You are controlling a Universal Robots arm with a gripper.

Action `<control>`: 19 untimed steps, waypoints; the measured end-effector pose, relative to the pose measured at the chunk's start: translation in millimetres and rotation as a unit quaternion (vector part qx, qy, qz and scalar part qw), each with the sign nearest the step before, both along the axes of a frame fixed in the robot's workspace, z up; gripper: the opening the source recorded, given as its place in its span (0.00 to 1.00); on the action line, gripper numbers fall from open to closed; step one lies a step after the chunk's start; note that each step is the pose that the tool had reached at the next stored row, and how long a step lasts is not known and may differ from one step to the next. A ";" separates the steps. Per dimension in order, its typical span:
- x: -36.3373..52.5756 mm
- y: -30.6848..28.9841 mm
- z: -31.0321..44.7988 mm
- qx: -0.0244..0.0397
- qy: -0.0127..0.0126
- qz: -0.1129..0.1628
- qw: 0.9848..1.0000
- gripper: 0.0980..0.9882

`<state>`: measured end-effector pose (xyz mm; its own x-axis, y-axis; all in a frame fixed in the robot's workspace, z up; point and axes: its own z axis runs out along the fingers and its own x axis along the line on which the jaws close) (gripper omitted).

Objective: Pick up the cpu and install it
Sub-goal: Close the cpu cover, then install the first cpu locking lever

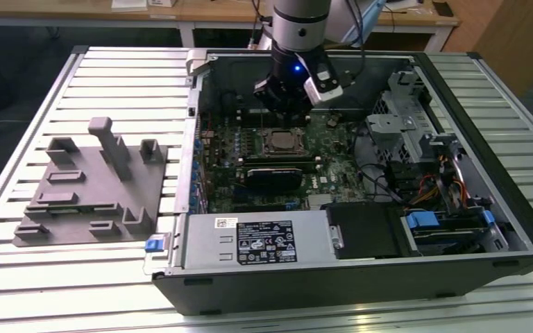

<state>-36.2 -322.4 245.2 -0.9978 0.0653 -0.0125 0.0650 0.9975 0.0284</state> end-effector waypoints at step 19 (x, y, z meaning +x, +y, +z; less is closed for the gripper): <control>-2.8 0.0 5.6 0.000 0.000 0.000 1.000 0.01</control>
<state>-39.0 -322.5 250.7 -0.9978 0.0653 -0.0125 0.0649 0.9975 0.0283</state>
